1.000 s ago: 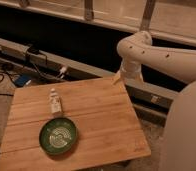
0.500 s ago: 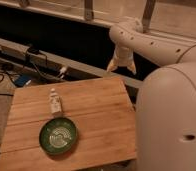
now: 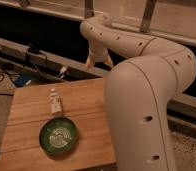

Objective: Place the bottle in the ceramic bowl

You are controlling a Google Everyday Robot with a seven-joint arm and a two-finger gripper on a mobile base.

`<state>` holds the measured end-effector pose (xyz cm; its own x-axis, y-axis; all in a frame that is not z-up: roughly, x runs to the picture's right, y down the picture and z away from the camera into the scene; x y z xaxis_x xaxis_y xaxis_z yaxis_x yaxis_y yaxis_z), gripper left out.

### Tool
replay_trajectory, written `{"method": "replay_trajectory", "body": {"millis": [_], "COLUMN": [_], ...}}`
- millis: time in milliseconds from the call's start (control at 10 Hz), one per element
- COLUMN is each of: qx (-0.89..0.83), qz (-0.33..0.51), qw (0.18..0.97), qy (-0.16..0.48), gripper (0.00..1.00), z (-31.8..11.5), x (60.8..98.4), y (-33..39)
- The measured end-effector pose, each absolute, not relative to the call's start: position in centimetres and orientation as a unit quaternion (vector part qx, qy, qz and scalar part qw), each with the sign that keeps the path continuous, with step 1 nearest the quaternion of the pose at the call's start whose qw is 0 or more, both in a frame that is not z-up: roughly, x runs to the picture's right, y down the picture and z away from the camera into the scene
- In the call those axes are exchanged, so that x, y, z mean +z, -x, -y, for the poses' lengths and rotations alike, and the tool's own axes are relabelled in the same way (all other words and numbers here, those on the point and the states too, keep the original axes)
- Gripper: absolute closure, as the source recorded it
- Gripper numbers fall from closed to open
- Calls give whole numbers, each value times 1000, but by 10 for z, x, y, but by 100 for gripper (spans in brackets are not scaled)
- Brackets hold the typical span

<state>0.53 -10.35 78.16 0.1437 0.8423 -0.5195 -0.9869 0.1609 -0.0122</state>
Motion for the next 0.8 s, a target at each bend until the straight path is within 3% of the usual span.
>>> {"method": "replay_trajectory", "body": {"millis": [400, 800], "qx": [549, 543], "qz": [-193, -192], "qw": [790, 794], "qy": [195, 196], "gripper": [20, 20], "z": [46, 40], "x": [753, 750], "y": [58, 61]}}
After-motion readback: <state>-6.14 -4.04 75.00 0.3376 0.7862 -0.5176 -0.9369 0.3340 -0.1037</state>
